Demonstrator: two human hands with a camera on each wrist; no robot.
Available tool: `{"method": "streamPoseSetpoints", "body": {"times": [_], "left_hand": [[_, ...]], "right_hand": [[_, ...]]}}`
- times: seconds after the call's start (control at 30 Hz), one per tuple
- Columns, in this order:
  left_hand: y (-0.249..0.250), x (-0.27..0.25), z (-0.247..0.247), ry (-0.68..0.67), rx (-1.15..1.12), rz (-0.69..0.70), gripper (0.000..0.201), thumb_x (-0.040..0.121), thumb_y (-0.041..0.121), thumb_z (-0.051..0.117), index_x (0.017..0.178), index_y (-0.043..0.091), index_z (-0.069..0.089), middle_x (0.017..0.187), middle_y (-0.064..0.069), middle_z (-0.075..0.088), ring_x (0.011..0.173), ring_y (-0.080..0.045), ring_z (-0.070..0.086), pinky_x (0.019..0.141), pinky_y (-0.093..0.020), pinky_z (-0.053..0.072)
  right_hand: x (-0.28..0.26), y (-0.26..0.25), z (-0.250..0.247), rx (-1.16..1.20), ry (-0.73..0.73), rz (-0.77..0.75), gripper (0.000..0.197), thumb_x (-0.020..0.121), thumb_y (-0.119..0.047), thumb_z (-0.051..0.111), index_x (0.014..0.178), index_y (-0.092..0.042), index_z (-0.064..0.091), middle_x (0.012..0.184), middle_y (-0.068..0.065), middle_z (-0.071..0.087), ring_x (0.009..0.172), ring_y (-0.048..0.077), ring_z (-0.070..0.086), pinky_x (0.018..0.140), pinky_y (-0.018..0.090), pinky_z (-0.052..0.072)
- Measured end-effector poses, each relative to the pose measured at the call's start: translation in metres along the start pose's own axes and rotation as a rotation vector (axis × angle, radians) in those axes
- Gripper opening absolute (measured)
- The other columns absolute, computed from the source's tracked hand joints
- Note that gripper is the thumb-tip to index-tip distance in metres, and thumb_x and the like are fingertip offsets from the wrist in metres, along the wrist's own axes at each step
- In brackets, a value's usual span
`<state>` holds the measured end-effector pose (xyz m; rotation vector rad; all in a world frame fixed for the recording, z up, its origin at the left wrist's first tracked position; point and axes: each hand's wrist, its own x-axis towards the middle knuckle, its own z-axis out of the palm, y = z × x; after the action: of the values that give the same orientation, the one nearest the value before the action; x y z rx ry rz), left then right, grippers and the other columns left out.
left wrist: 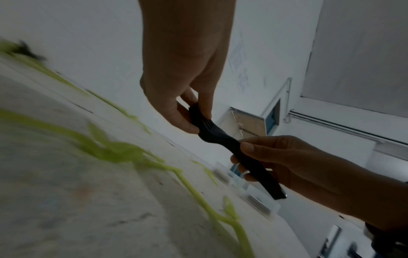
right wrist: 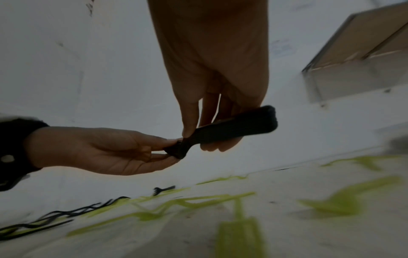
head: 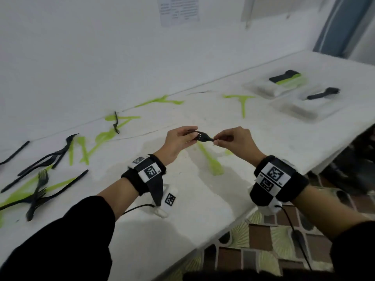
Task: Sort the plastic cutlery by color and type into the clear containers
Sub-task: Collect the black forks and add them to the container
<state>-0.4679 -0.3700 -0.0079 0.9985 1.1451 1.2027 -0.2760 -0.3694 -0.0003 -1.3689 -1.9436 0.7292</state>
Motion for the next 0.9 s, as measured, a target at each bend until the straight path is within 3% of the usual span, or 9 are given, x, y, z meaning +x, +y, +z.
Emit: {"method": "streamPoseSetpoints", "body": {"times": [0.07,0.23,0.4,0.47,0.53,0.7,0.8,0.9], "left_hand": [[-0.003,0.013,0.035,-0.064,0.006,-0.015,0.031,0.087,-0.006,0.056,0.118,-0.008,0.055,0.089,-0.008,0.061,0.081,-0.012,0.062,0.079,-0.019,0.054],[-0.011,0.055,0.125,-0.165,0.037,-0.035,0.030,0.087,-0.005,0.056,0.118,-0.008,0.056,0.087,-0.006,0.061,0.080,-0.012,0.062,0.075,-0.017,0.055],[-0.017,0.099,0.220,-0.258,0.057,-0.033,0.029,0.089,-0.004,0.055,0.117,-0.006,0.057,0.086,-0.005,0.059,0.082,-0.013,0.060,0.078,-0.018,0.054],[-0.019,0.117,0.255,-0.298,0.074,-0.016,0.028,0.089,-0.004,0.056,0.116,-0.006,0.057,0.086,-0.006,0.060,0.082,-0.013,0.060,0.078,-0.019,0.054],[-0.022,0.133,0.288,-0.333,0.089,0.008,0.025,0.088,-0.003,0.057,0.113,-0.004,0.059,0.086,-0.006,0.060,0.082,-0.013,0.061,0.078,-0.019,0.054],[-0.027,0.165,0.354,-0.393,0.132,0.052,0.019,0.087,-0.002,0.059,0.106,0.001,0.062,0.085,-0.004,0.063,0.075,-0.007,0.063,0.076,-0.018,0.056],[-0.026,0.182,0.380,-0.407,0.171,0.076,0.019,0.086,-0.001,0.061,0.105,0.001,0.063,0.084,-0.003,0.064,0.074,-0.006,0.064,0.074,-0.017,0.055],[-0.020,0.202,0.401,-0.414,0.199,0.096,0.016,0.086,0.000,0.062,0.101,0.004,0.064,0.085,-0.004,0.064,0.078,-0.009,0.064,0.075,-0.017,0.055]], "right_hand": [[-0.006,0.022,-0.028,-0.020,0.046,0.039,0.012,0.078,-0.017,0.073,0.089,-0.012,0.075,0.073,0.001,0.069,0.059,-0.012,0.055,0.060,0.004,0.038],[-0.012,0.077,-0.096,-0.028,0.161,0.114,0.011,0.079,-0.017,0.072,0.089,-0.011,0.075,0.079,0.008,0.072,0.075,0.013,0.063,0.062,0.006,0.039],[-0.007,0.131,-0.171,-0.073,0.191,0.158,0.013,0.081,-0.017,0.070,0.092,-0.010,0.073,0.080,0.006,0.071,0.065,0.003,0.059,0.061,0.007,0.041],[-0.004,0.153,-0.201,-0.095,0.206,0.167,0.014,0.081,-0.018,0.070,0.093,-0.011,0.072,0.081,0.006,0.072,0.072,0.010,0.063,0.064,0.011,0.043],[-0.001,0.175,-0.229,-0.119,0.213,0.175,0.014,0.082,-0.018,0.070,0.094,-0.011,0.072,0.082,0.007,0.072,0.076,0.016,0.064,0.071,0.022,0.047],[0.007,0.223,-0.281,-0.103,0.228,0.225,0.015,0.081,-0.017,0.070,0.095,-0.011,0.072,0.073,-0.003,0.065,0.063,0.002,0.058,0.073,0.025,0.051],[0.017,0.244,-0.302,-0.112,0.218,0.233,0.015,0.082,-0.017,0.069,0.096,-0.012,0.071,0.071,-0.007,0.064,0.059,-0.007,0.057,0.067,0.013,0.046],[0.032,0.259,-0.317,-0.108,0.202,0.250,0.015,0.084,-0.017,0.067,0.098,-0.012,0.071,0.072,-0.002,0.066,0.058,-0.003,0.056,0.066,0.017,0.048]]}}
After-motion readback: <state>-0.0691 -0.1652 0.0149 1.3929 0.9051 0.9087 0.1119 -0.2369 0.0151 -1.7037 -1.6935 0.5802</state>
